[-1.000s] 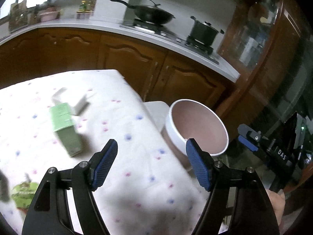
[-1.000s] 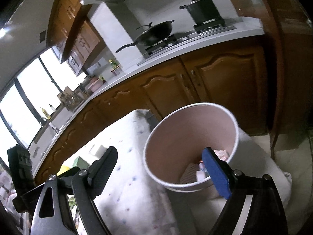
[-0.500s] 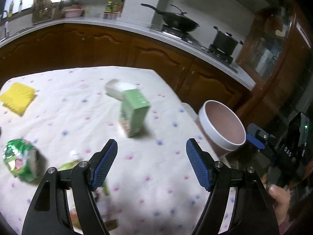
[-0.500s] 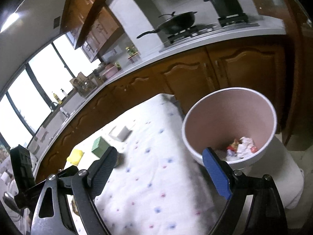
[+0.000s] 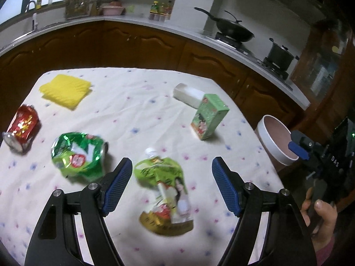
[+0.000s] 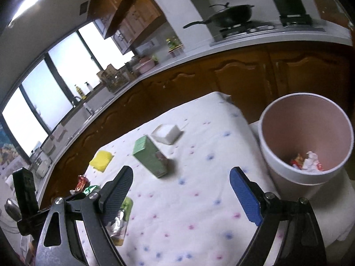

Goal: Collect trash
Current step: 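Grasp the green juice pouch with the left tool while the right tool grasps the green carton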

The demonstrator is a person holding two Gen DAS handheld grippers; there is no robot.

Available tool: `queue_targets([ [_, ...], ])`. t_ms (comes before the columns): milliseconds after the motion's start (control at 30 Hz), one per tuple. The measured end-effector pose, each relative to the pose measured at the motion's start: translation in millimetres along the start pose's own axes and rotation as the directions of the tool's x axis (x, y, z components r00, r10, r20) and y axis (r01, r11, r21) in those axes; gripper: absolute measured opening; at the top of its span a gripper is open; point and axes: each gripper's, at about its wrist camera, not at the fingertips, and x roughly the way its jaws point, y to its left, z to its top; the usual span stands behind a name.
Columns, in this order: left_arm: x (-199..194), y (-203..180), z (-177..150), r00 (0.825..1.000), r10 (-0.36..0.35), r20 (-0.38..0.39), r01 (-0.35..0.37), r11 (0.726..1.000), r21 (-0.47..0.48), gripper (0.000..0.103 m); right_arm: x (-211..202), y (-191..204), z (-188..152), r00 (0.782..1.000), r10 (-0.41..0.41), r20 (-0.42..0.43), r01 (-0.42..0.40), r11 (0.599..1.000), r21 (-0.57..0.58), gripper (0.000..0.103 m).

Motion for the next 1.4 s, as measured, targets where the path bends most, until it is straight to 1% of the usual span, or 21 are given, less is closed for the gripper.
queue_targets([
  [233, -5, 11, -11, 1.000, 0.012, -0.016, -0.013, 1.000, -0.023, 0.076, 21, 33, -6, 0.999, 0.039, -0.028, -0.041, 0.996, -0.075, 0.090],
  [367, 3, 10, -17, 0.999, 0.015, -0.046, -0.016, 1.000, -0.019, 0.076, 33, 43, -8, 0.998, 0.043, -0.045, -0.047, 0.994, -0.103, 0.090],
  [467, 9, 7, -21, 0.998, 0.004, -0.070, -0.004, 1.000, -0.005, 0.076, 52, 53, -8, 0.997, 0.042, -0.060, -0.051, 0.988, -0.148, 0.090],
  [567, 14, 3, -22, 0.996, -0.003, -0.084, 0.004, 1.000, 0.013, 0.074, 62, 56, -8, 0.997, 0.042, -0.072, -0.054, 0.985, -0.164, 0.090],
  [600, 17, 2, -22, 0.996, -0.006, -0.091, 0.008, 1.000, 0.020, 0.071, 72, 57, -8, 0.995, 0.044, -0.088, -0.058, 0.984, -0.167, 0.090],
  [667, 23, 0, -22, 0.994, -0.005, -0.111, 0.009, 0.999, 0.033, 0.062, 78, 57, -8, 0.994, 0.047, -0.097, -0.062, 0.984, -0.164, 0.090],
  [700, 27, 0, -23, 0.992, -0.007, -0.124, 0.011, 0.999, 0.038, 0.052, 85, 57, -6, 0.993, 0.056, -0.106, -0.072, 0.985, -0.158, 0.090],
  [733, 32, 0, -24, 0.990, -0.012, -0.141, 0.018, 0.999, 0.043, 0.036, 89, 58, -5, 0.992, 0.059, -0.109, -0.076, 0.985, -0.155, 0.090],
  [767, 36, 0, -24, 0.988, -0.012, -0.157, 0.019, 0.999, 0.043, 0.027, 92, 58, -5, 0.992, 0.060, -0.111, -0.077, 0.985, -0.156, 0.090],
  [800, 42, 1, -26, 0.985, -0.015, -0.174, 0.022, 0.999, 0.036, 0.016, 97, 60, -4, 0.992, 0.062, -0.113, -0.080, 0.984, -0.162, 0.090],
  [833, 46, 3, -27, 0.982, -0.023, -0.187, 0.029, 0.999, 0.025, 0.015, 102, 62, -3, 0.991, 0.063, -0.117, -0.083, 0.982, -0.170, 0.090],
  [1000, 49, 11, -24, 0.983, -0.052, -0.176, 0.054, 0.999, 0.005, 0.015, 124, 73, -1, 0.991, 0.054, -0.122, -0.079, 0.974, -0.213, 0.089],
  [1067, 50, 12, -24, 0.983, -0.056, -0.174, 0.058, 0.998, 0.007, 0.014, 132, 75, 1, 0.994, 0.039, -0.107, -0.063, 0.970, -0.233, 0.083],
  [1100, 50, 12, -24, 0.983, -0.058, -0.173, 0.060, 0.998, 0.007, 0.013, 137, 74, 1, 0.993, 0.033, -0.111, -0.058, 0.970, -0.237, 0.069],
  [1133, 50, 12, -23, 0.983, -0.066, -0.171, 0.068, 0.998, 0.004, 0.012, 141, 73, 2, 0.992, 0.028, -0.123, -0.056, 0.970, -0.236, 0.045],
  [1167, 49, 13, -23, 0.982, -0.080, -0.169, 0.080, 0.997, -0.005, 0.011, 144, 71, 1, 0.991, 0.019, -0.133, -0.050, 0.971, -0.233, 0.038],
  [1267, 48, 12, -19, 0.982, -0.102, -0.159, 0.101, 0.995, -0.014, 0.009, 139, 65, 1, 0.992, 0.012, -0.123, -0.038, 0.975, -0.218, 0.036],
  [1400, 46, 4, -13, 0.983, -0.116, -0.140, 0.117, 0.993, -0.001, 0.008, 113, 55, 4, 0.997, 0.016, -0.081, -0.032, 0.981, -0.191, 0.033],
])
